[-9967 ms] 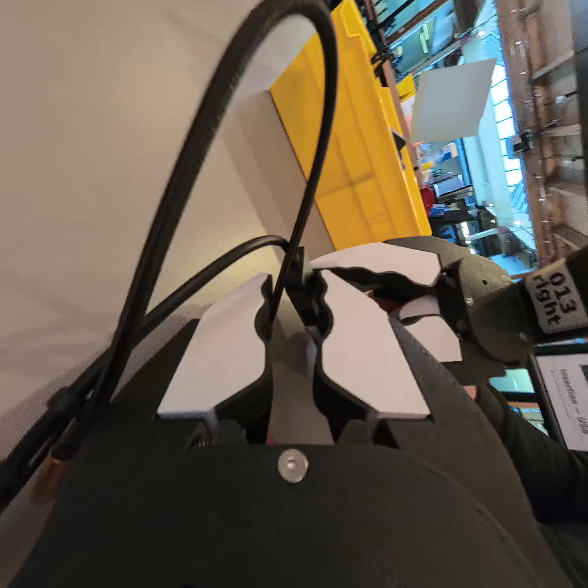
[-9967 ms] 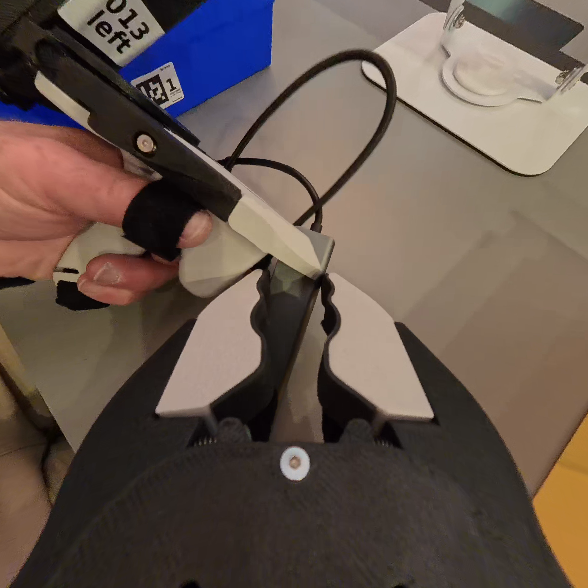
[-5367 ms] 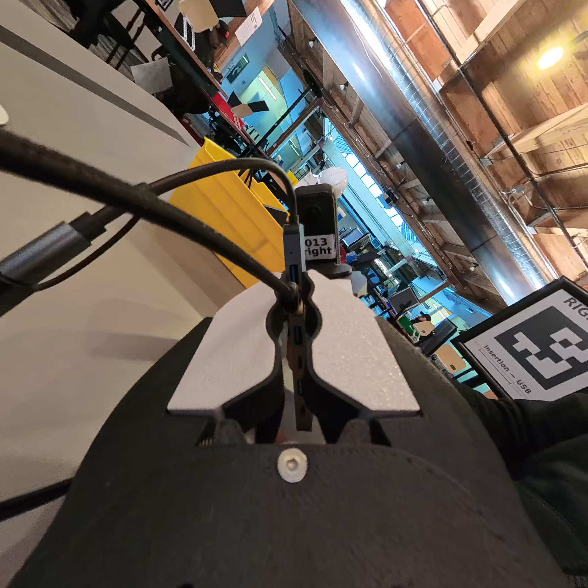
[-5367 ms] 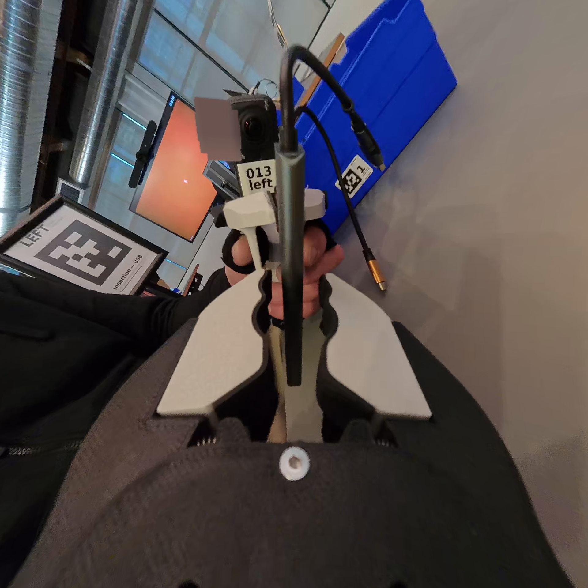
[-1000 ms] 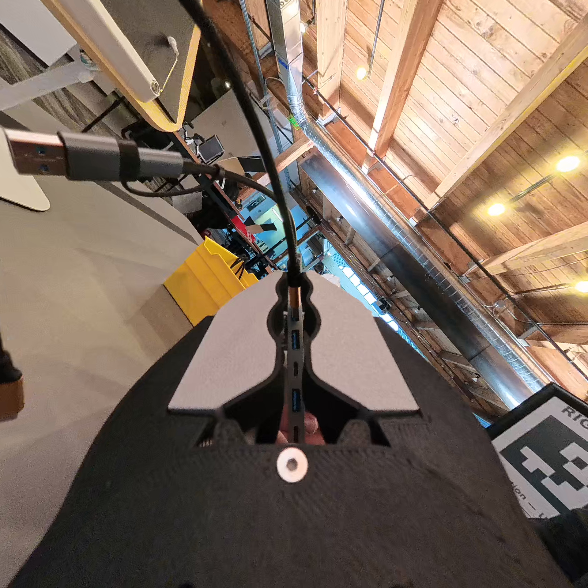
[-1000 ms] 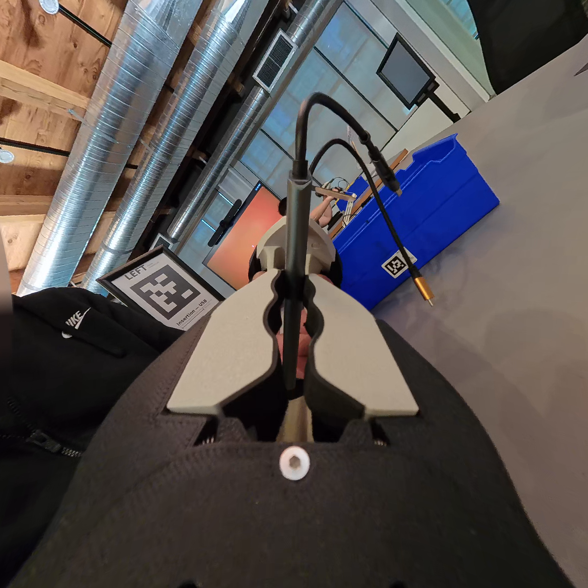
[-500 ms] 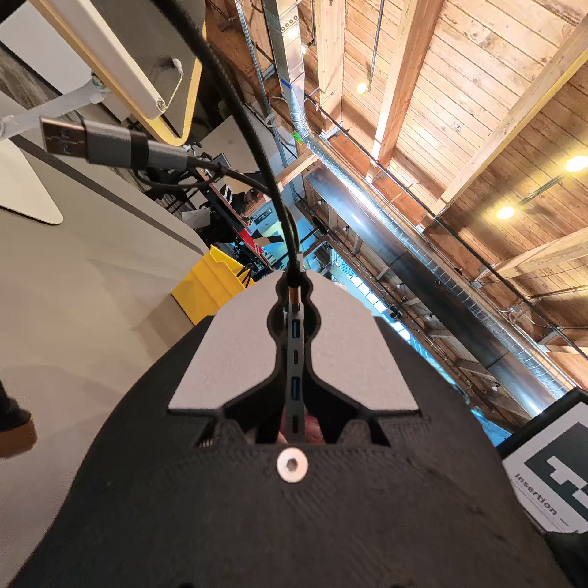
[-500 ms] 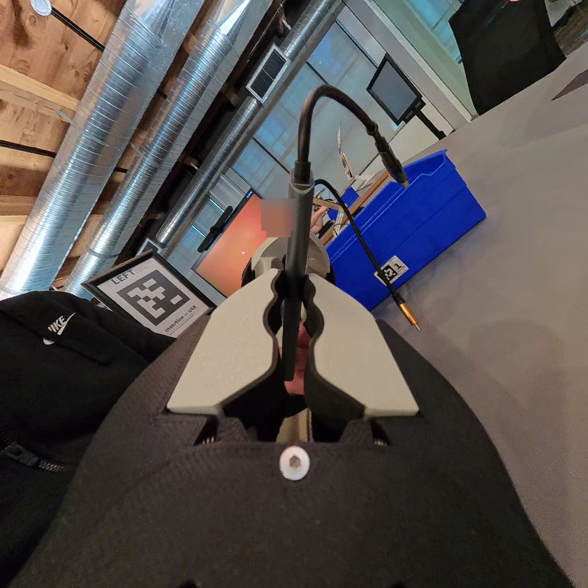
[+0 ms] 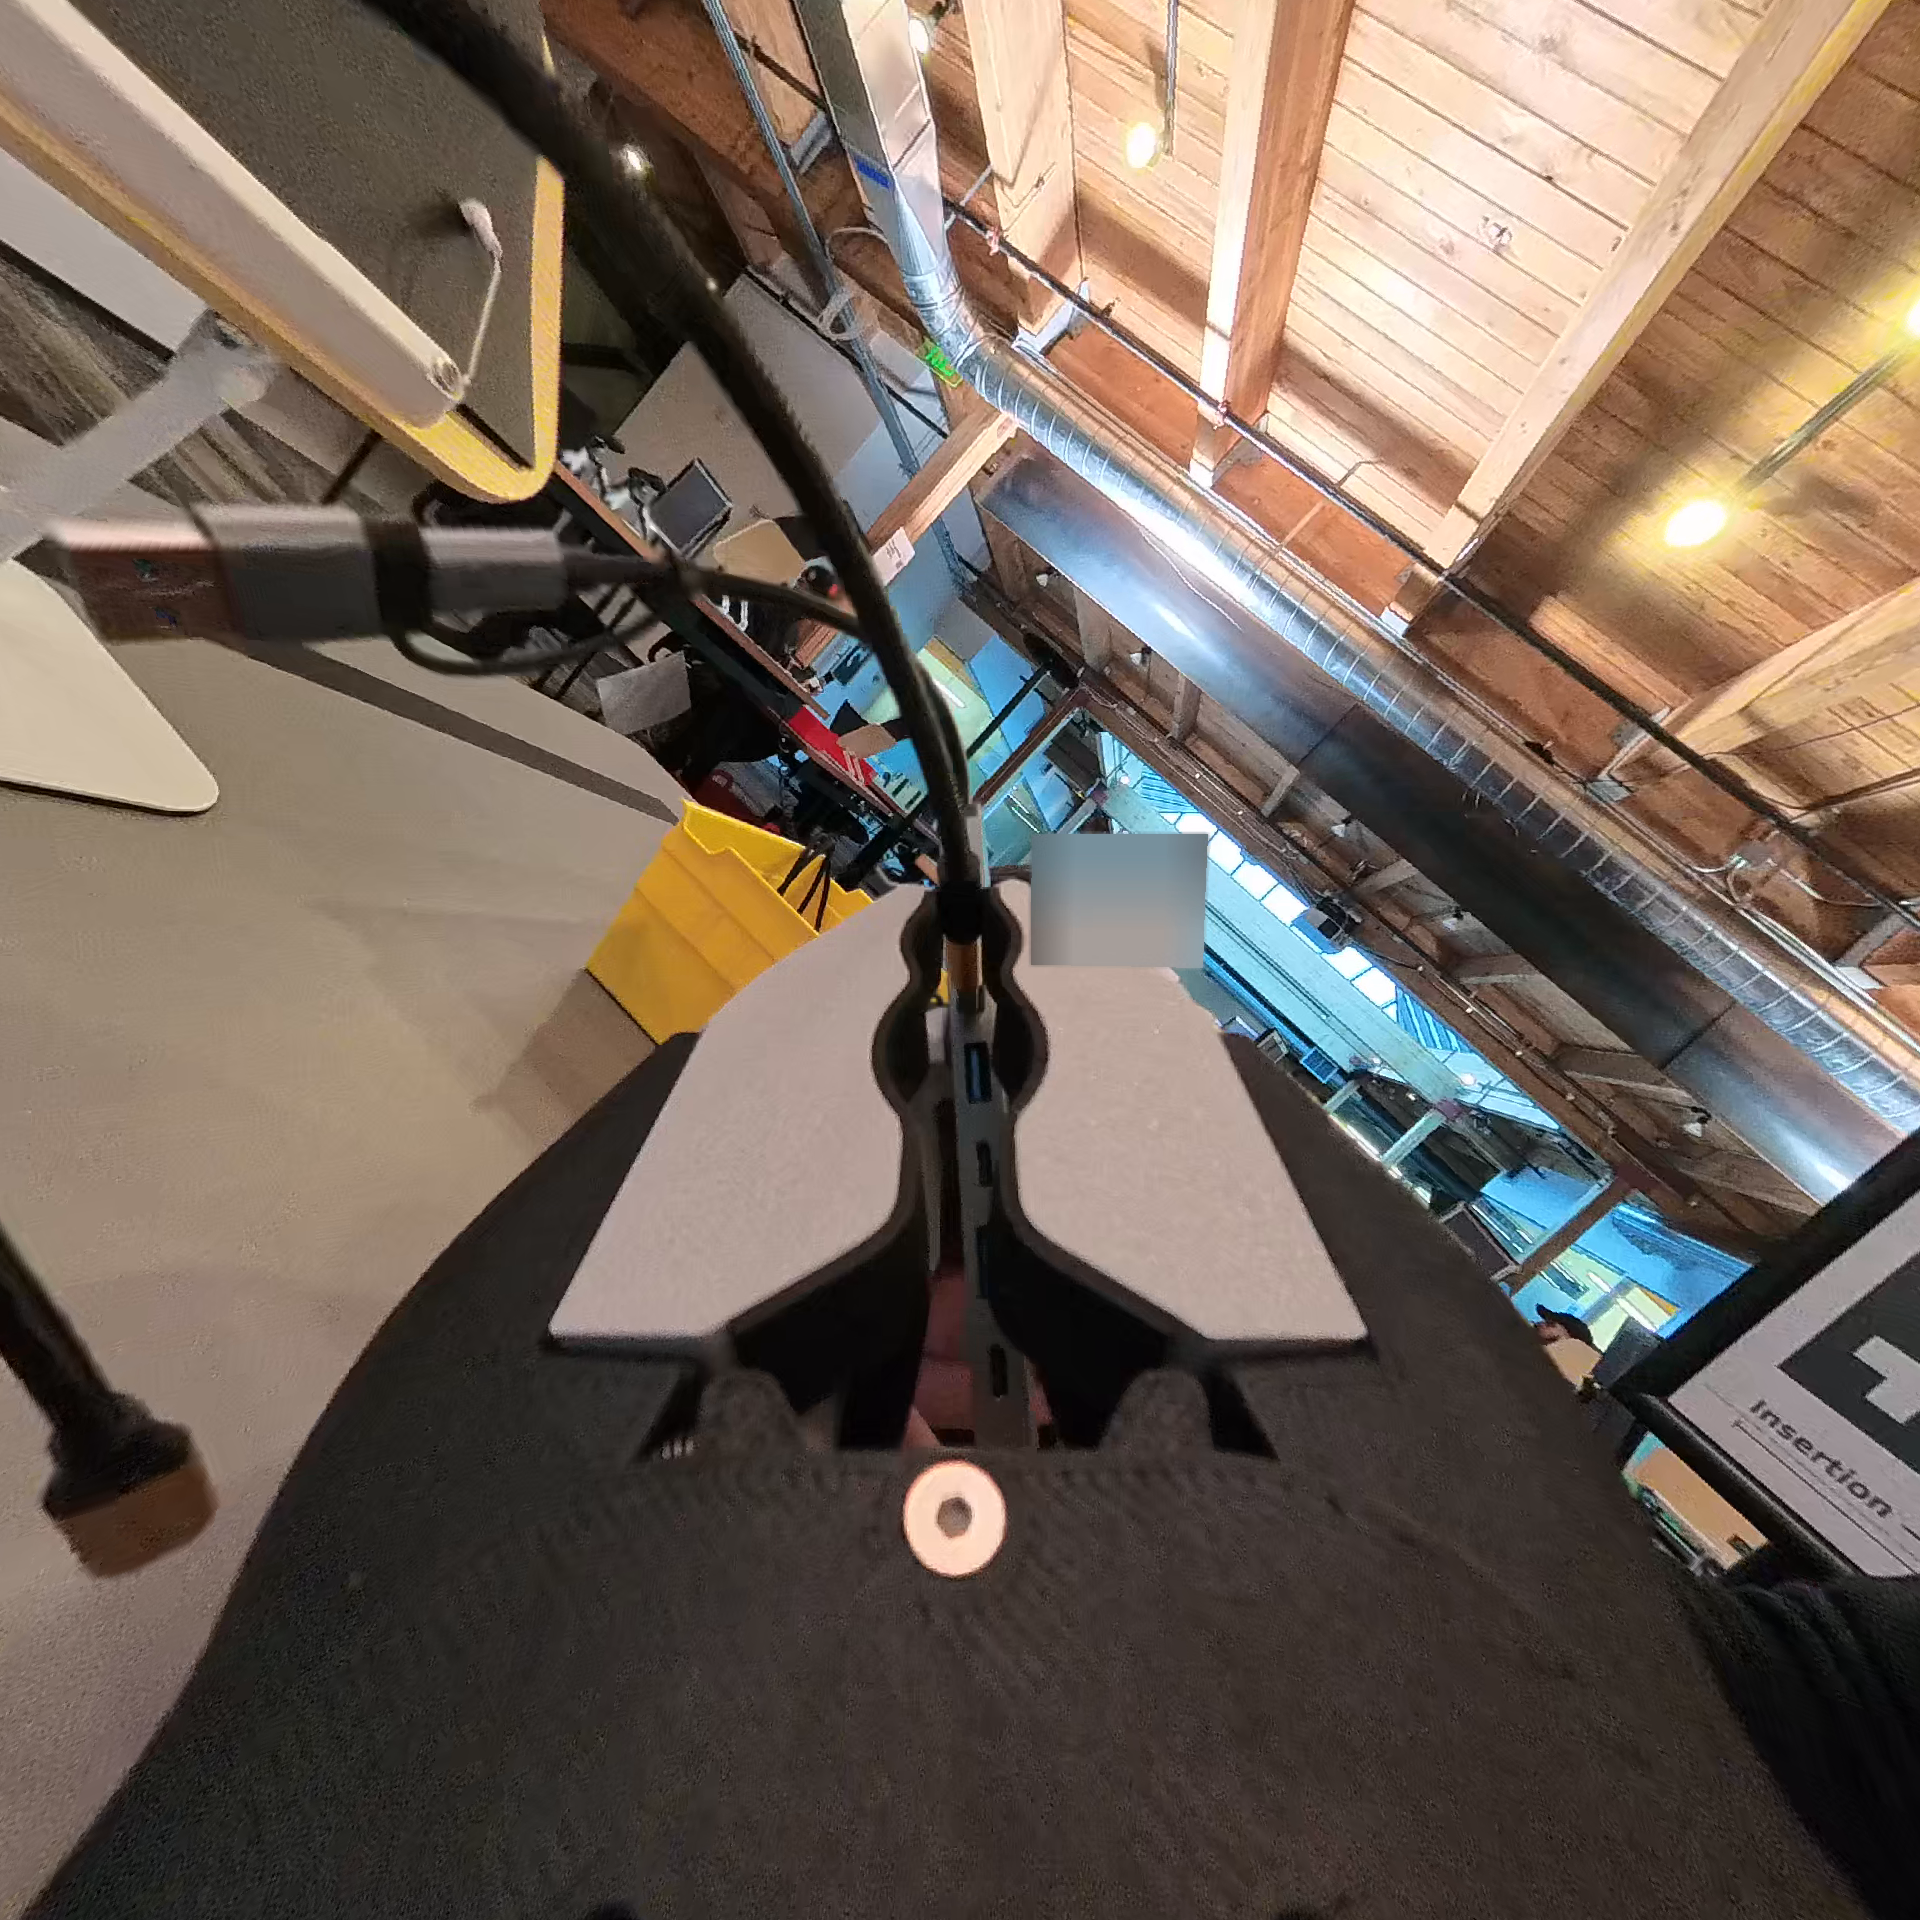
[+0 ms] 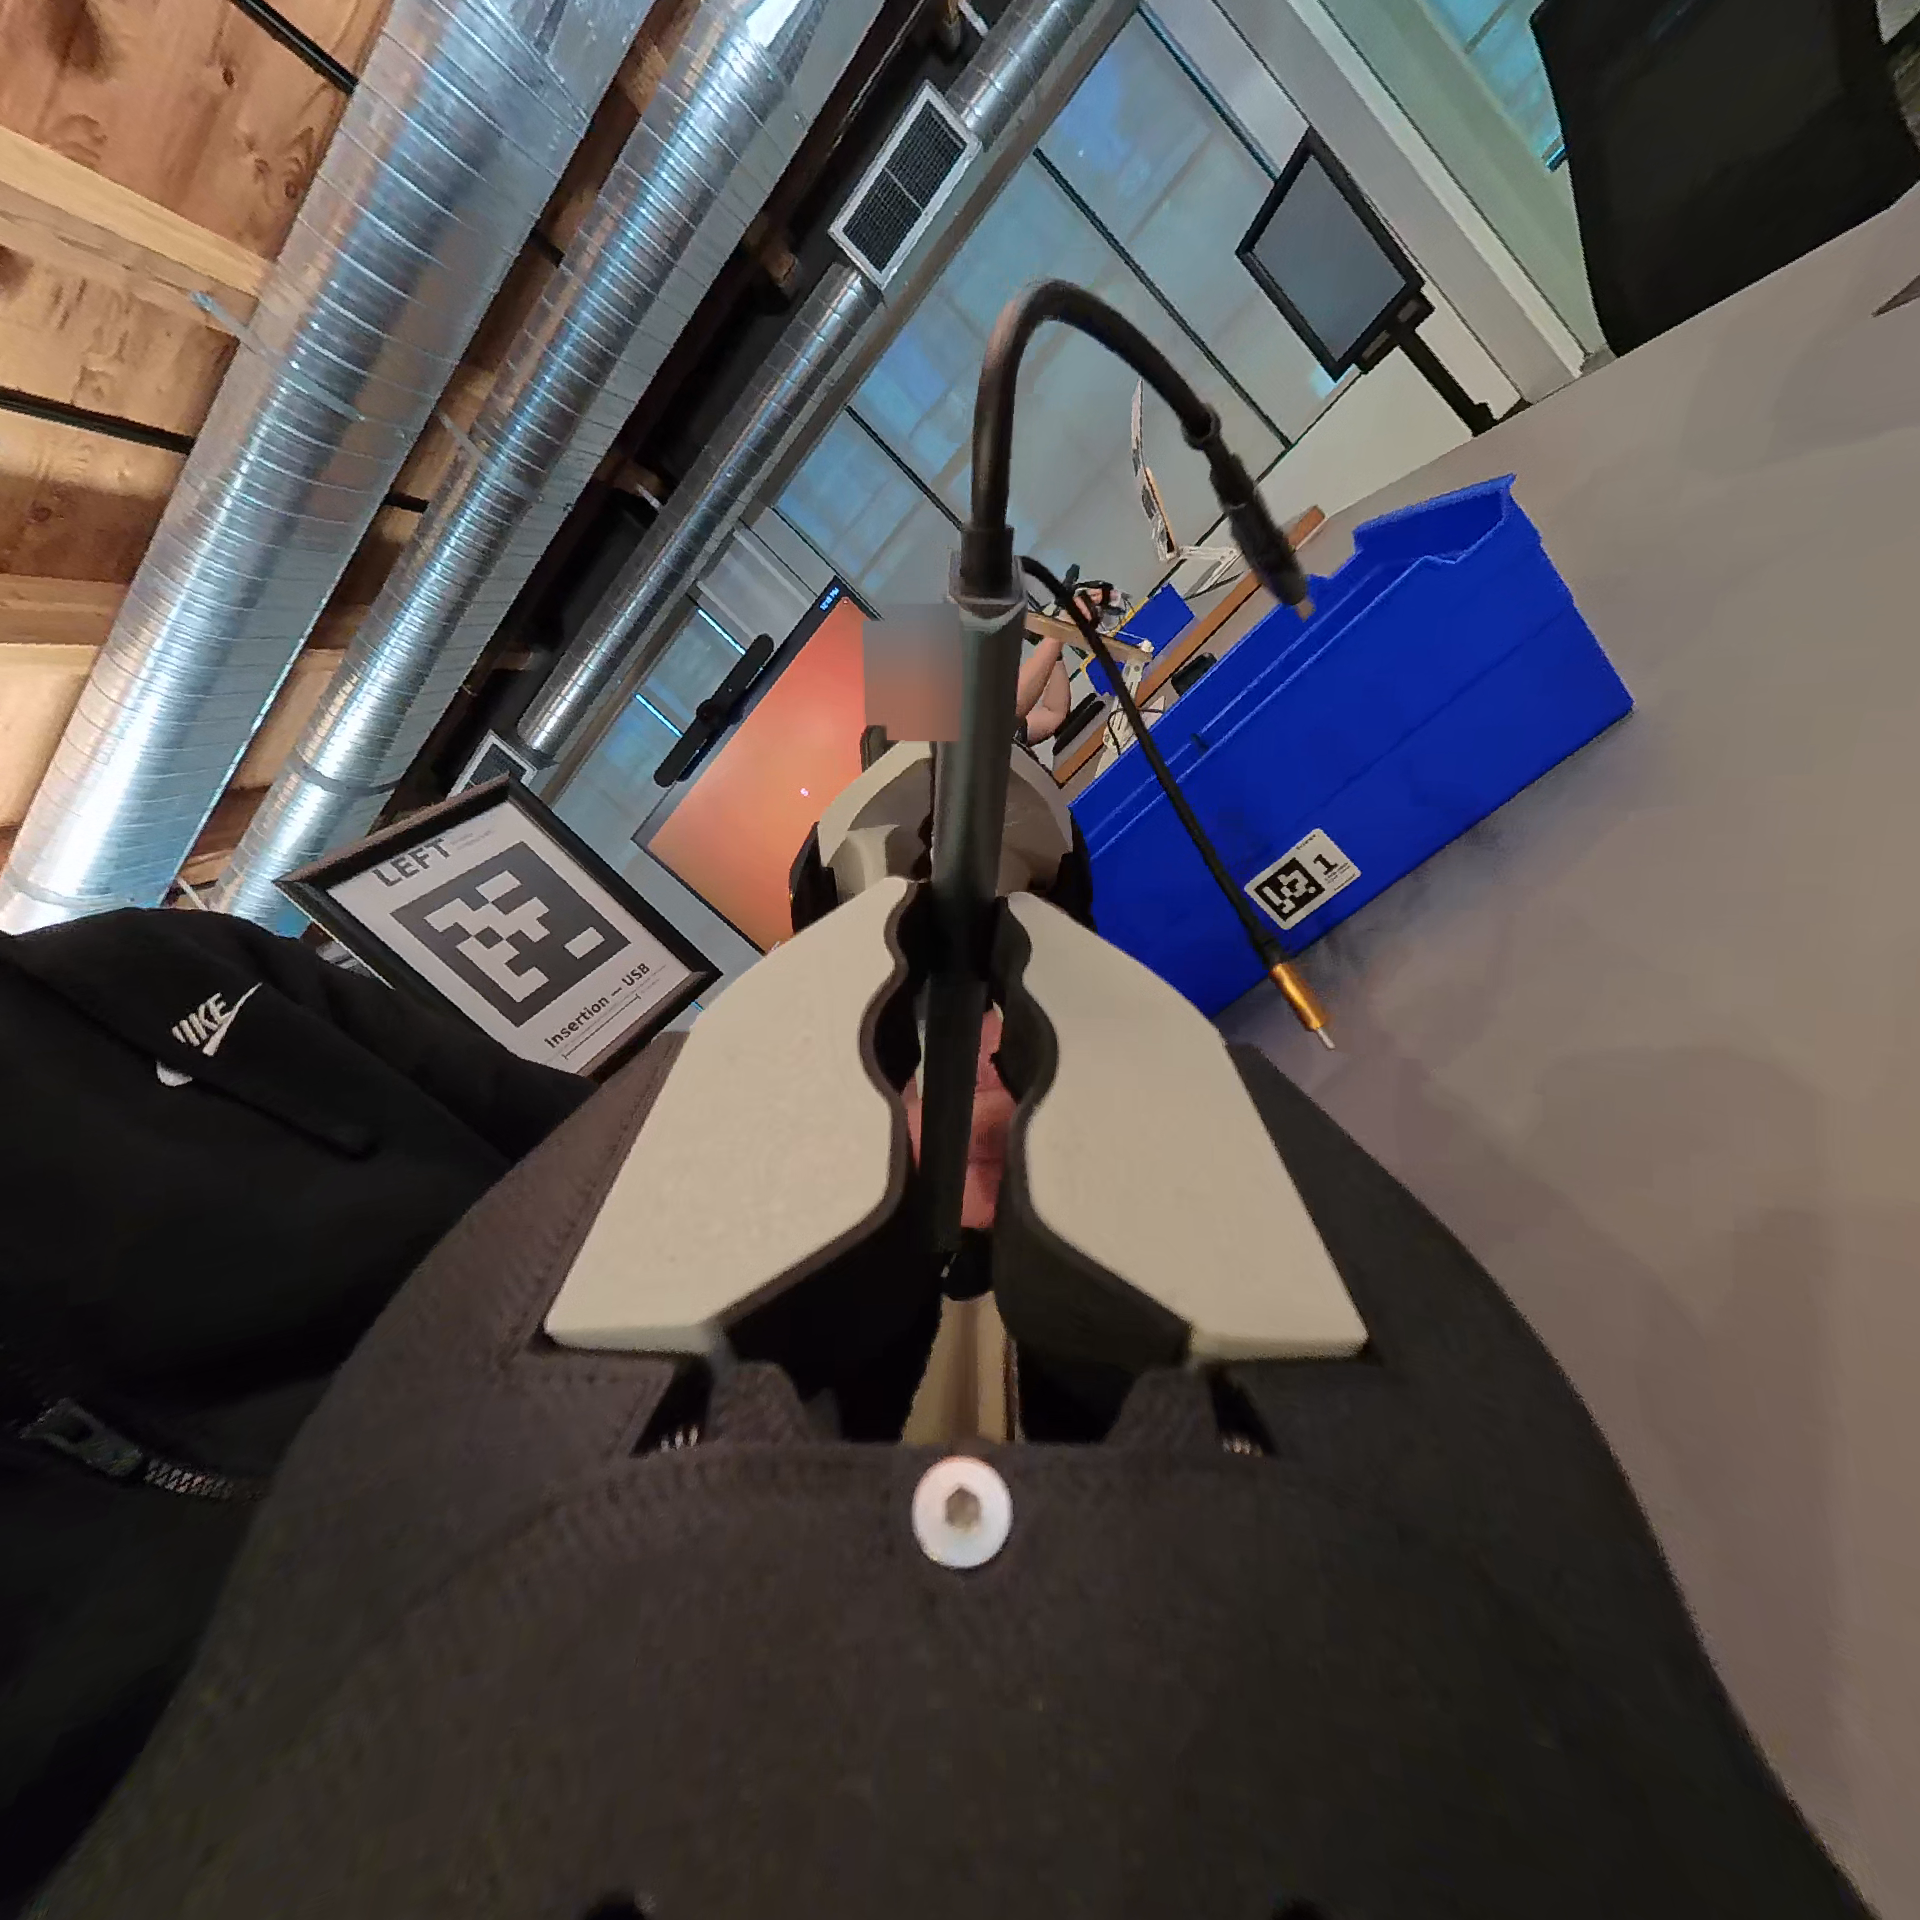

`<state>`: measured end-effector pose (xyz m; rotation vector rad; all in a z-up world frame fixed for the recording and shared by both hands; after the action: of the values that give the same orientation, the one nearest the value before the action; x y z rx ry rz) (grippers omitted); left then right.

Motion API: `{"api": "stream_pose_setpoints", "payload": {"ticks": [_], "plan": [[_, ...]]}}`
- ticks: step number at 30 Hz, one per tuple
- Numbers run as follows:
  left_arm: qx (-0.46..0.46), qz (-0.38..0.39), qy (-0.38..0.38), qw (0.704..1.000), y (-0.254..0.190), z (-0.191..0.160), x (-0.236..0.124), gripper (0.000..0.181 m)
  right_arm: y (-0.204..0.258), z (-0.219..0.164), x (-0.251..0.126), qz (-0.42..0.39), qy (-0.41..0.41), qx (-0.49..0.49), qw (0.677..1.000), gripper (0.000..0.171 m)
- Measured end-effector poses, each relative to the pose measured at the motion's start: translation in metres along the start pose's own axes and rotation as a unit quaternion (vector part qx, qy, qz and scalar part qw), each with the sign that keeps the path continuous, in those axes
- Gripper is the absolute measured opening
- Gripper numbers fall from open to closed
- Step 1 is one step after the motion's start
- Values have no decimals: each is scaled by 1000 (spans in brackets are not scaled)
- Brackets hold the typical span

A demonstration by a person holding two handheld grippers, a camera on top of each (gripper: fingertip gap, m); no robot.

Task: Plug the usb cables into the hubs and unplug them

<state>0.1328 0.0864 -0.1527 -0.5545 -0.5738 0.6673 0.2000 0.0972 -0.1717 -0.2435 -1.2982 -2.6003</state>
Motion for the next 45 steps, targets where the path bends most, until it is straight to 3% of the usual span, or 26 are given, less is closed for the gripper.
{"api": "stream_pose_setpoints", "payload": {"ticks": [18, 29, 45], "plan": [[-26, -3, 31, 999, 5, -11, -10, 7, 0, 3, -6, -1, 1, -1, 1000, 10], [-79, -4, 3, 997, 5, -14, -8, 8, -3, 1, -5, -6, 2, 2, 1000, 10], [-61, 17, -19, 998, 4, -17, -6, 7, -5, 6, -7, -9, -26, 12, 1000, 10]]}}
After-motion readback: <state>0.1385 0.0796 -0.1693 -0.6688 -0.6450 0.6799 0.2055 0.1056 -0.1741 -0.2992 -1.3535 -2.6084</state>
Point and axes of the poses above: each gripper's, where its closed fingertips meet, x out along the fingers, z out of its top, y = z × x across the jaws, the point moved 3 cm from there along -x, back along the fingers, and after that the axes turned 4 degrees about x, right-handed, at the moved point
